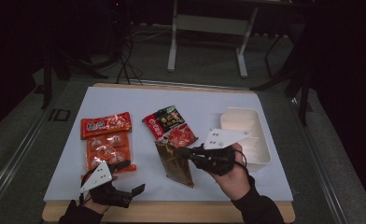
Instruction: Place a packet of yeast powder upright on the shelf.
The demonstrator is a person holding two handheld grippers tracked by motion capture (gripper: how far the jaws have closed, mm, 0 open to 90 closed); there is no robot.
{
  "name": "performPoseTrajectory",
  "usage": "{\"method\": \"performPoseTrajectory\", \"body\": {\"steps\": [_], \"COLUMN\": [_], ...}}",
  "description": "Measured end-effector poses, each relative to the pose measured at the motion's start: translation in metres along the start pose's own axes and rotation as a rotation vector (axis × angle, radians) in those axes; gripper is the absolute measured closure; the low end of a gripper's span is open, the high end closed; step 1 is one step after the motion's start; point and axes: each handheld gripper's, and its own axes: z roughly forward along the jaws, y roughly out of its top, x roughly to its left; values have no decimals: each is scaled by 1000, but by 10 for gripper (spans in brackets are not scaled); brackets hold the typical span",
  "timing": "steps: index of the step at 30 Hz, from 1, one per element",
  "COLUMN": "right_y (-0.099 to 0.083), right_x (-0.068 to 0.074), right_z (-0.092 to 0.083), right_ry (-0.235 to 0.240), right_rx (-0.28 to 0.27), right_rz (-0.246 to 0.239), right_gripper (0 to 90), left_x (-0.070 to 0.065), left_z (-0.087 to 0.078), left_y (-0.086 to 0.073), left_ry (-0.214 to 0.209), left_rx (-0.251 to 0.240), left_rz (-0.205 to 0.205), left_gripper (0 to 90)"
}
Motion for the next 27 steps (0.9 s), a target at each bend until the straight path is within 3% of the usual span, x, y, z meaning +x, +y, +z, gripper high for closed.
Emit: {"method": "performPoseTrajectory", "body": {"steps": [6, 16, 21, 27], "right_y": [7, 8, 8, 14], "right_x": [-24, -48, -60, -71], "right_z": [-20, -37, -47, -60], "right_ry": [-13, -92, -104, -146], "right_rx": [-41, -39, -65, -88], "right_rz": [47, 31, 45, 30], "right_gripper": [898, 897, 897, 897], "left_x": [0, -1, -1, -2], "left_z": [0, 2, 3, 3], "left_y": [0, -1, -1, -2], "left_ry": [-1, -4, -5, -4], "left_rx": [4, 14, 19, 20], "left_rz": [3, 5, 3, -1], "left_gripper": [36, 36, 36, 37]}}
